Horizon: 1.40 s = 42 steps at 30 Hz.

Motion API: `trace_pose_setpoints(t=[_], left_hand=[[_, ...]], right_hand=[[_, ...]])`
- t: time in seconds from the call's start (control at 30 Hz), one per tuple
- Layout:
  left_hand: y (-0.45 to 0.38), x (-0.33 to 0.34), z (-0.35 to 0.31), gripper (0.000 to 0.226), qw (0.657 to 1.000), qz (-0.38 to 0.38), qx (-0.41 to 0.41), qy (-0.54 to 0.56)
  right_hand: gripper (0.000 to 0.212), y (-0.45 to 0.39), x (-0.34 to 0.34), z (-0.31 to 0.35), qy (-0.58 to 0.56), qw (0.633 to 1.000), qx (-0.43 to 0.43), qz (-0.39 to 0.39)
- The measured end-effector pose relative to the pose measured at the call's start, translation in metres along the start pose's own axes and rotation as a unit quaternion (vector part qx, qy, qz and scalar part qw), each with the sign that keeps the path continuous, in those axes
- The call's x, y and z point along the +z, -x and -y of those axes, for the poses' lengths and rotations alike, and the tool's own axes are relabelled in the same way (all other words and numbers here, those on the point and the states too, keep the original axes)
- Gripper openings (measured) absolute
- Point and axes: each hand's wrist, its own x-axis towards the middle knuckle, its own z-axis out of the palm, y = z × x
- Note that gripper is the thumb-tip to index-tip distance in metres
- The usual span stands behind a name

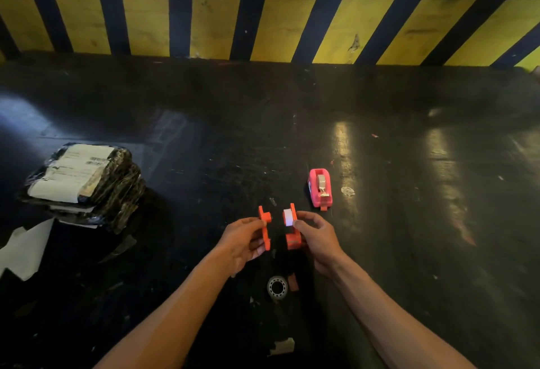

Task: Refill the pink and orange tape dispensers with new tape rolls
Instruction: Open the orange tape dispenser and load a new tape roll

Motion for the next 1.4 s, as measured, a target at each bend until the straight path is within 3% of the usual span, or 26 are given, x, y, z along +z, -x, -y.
trace_pose_setpoints(t=[0.07, 0.17, 0.3, 0.43, 0.47, 0.5, 0.57, 0.63, 0.83, 0.93, 1.0, 1.07, 1.17, 1.23, 1.4], left_hand=[[-0.011, -0.016, 0.007, 0.030, 0.978, -0.062, 0.076, -0.182], [-0.023, -0.036, 0.022, 0.032, 0.886, -0.128, 0.174, -0.411], [-0.026, -0.046, 0.027, 0.025, 0.867, -0.136, 0.170, -0.449], [-0.019, -0.039, 0.024, 0.042, 0.811, -0.158, 0.220, -0.518], [-0.015, -0.034, 0.022, 0.044, 0.815, -0.147, 0.251, -0.500], [-0.011, -0.027, 0.019, 0.045, 0.840, -0.114, 0.263, -0.460], [-0.001, -0.011, 0.013, 0.044, 0.909, -0.005, 0.214, -0.359], [0.005, 0.002, 0.010, 0.043, 0.936, 0.069, 0.162, -0.306], [0.007, 0.007, 0.015, 0.033, 0.963, 0.064, 0.147, -0.219], [0.007, 0.002, 0.018, 0.030, 0.971, 0.035, 0.146, -0.184], [0.007, -0.005, 0.018, 0.026, 0.977, 0.011, 0.146, -0.155], [0.007, -0.012, 0.018, 0.018, 0.980, -0.008, 0.148, -0.135], [0.008, -0.022, 0.021, 0.015, 0.979, -0.020, 0.151, -0.136], [0.008, -0.025, 0.023, 0.018, 0.979, -0.021, 0.151, -0.138], [0.012, -0.029, 0.024, 0.022, 0.979, -0.026, 0.151, -0.133]], right_hand=[[0.033, 0.000, -0.008, -0.002, 0.007, 1.000, 0.007, 0.009], [0.036, 0.000, -0.014, -0.006, -0.007, 1.000, 0.018, 0.025], [0.037, 0.004, -0.013, -0.004, -0.015, 0.999, 0.026, 0.045], [0.036, 0.006, -0.015, -0.004, -0.018, 0.998, 0.026, 0.053], [0.035, 0.007, -0.015, -0.004, -0.021, 0.998, 0.023, 0.057], [0.034, 0.007, -0.015, -0.004, -0.021, 0.998, 0.022, 0.063], [0.034, 0.008, -0.014, -0.005, -0.016, 0.996, 0.018, 0.084], [0.035, 0.009, -0.015, -0.004, -0.002, 0.994, 0.011, 0.111], [0.031, 0.008, -0.019, -0.005, 0.038, 0.991, -0.003, 0.126], [0.033, 0.006, -0.020, -0.009, 0.046, 0.995, -0.011, 0.094], [0.030, 0.003, -0.019, -0.015, 0.126, 0.990, -0.043, 0.056], [0.026, 0.000, -0.019, -0.022, 0.317, 0.943, -0.103, 0.006], [0.028, -0.002, -0.018, -0.033, 0.558, 0.813, -0.168, -0.003], [0.029, 0.001, -0.014, -0.035, 0.621, 0.761, -0.191, 0.013], [0.035, 0.005, -0.003, -0.031, 0.688, 0.691, -0.223, -0.012]])
